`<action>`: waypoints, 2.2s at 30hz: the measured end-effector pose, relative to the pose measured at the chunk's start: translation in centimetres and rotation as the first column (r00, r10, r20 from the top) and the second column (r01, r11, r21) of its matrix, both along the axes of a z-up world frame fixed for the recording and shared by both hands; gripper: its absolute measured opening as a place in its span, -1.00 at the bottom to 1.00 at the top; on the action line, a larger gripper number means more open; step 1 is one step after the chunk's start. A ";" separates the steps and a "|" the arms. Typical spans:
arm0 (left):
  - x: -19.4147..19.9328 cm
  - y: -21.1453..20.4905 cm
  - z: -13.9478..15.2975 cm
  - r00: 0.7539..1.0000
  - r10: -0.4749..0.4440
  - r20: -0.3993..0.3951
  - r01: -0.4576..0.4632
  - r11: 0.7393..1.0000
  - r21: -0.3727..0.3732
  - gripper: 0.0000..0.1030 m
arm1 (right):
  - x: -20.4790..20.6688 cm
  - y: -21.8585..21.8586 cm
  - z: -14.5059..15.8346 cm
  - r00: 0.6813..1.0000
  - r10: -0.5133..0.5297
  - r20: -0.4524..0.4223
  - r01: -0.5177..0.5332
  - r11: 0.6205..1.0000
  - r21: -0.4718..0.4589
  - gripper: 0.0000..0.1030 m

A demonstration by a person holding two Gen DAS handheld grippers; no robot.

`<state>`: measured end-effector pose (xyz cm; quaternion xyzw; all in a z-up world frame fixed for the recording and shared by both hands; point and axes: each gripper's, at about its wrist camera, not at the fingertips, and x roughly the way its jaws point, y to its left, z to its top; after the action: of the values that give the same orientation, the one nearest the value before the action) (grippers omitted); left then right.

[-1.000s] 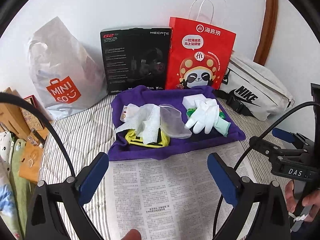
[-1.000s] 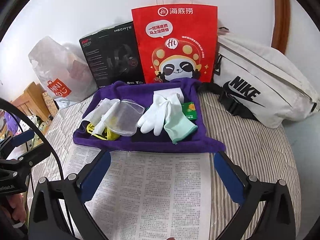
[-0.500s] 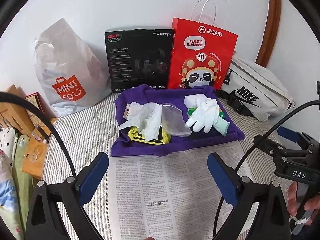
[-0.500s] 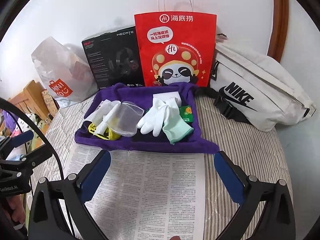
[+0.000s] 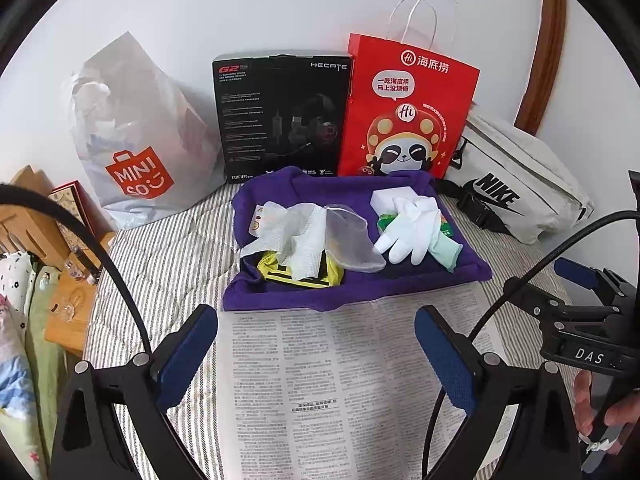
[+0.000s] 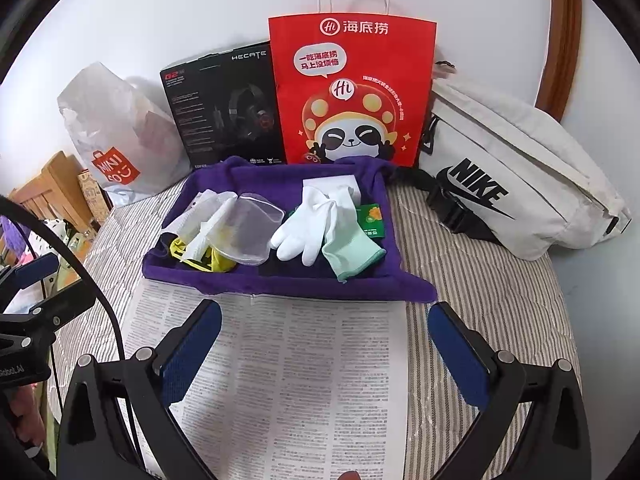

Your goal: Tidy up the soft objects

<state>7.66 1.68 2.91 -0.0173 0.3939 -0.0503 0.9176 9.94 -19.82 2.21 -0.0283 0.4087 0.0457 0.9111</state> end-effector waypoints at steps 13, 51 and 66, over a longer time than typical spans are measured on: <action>0.2 0.1 -0.1 1.000 -0.003 -0.009 0.003 1.000 0.000 0.94 | 0.0 -0.3 0.2 1.000 -0.015 0.006 0.015 1.000 0.004 0.98; 0.8 0.5 -0.4 1.000 -0.002 -0.024 0.002 1.000 0.002 0.94 | 0.2 -0.3 0.4 1.000 -0.012 0.004 0.012 1.000 -0.025 0.98; 0.7 0.6 -0.5 1.000 -0.001 -0.022 0.001 1.000 0.002 0.94 | -0.1 -0.2 0.5 1.000 -0.013 0.009 0.014 0.999 -0.034 0.98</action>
<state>8.34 2.27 2.42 -0.0166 0.4042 -0.0504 0.9131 9.86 -20.00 2.70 -0.0412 0.4054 0.0325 0.9126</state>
